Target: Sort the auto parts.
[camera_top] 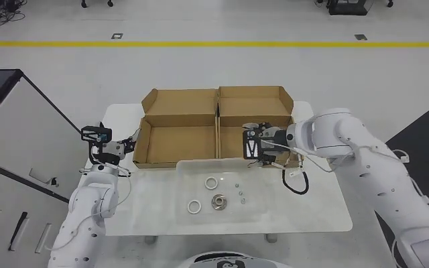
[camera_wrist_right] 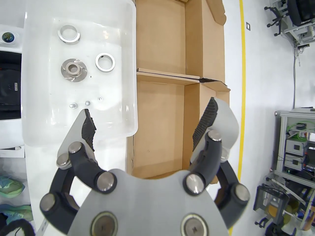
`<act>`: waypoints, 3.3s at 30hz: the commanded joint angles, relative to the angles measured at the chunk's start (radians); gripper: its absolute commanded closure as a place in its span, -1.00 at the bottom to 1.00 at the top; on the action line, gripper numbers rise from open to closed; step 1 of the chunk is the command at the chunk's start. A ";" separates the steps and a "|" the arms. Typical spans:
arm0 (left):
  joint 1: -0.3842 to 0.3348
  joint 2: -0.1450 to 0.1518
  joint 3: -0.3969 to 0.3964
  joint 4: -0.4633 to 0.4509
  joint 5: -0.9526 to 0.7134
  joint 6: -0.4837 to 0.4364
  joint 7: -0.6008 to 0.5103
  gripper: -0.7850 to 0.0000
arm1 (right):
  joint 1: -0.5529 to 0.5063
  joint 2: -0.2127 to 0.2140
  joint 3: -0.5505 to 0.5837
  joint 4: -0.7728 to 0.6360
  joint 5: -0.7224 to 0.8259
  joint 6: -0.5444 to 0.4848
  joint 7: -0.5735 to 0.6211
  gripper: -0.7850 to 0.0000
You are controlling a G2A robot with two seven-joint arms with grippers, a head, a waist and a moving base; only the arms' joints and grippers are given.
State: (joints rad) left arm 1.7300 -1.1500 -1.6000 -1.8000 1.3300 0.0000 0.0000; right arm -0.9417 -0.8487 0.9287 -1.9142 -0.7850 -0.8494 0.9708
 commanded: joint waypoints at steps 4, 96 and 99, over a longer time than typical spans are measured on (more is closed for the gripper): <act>0.000 0.000 0.000 0.000 0.000 0.000 0.000 -1.00 | 0.110 0.005 -0.133 -0.011 0.200 0.194 0.194 -1.00; 0.000 0.000 0.000 0.000 0.000 0.000 0.000 -1.00 | 0.320 -0.137 -0.759 0.155 0.194 0.368 0.368 0.13; 0.000 0.000 0.000 0.000 0.000 0.000 0.000 -1.00 | 0.320 -0.139 -0.759 0.158 0.192 0.372 0.372 0.15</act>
State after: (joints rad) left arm 1.7300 -1.1500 -1.6000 -1.8000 1.3300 0.0000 0.0000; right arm -0.6217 -0.9873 0.1700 -1.7566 -0.5923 -0.4795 1.3408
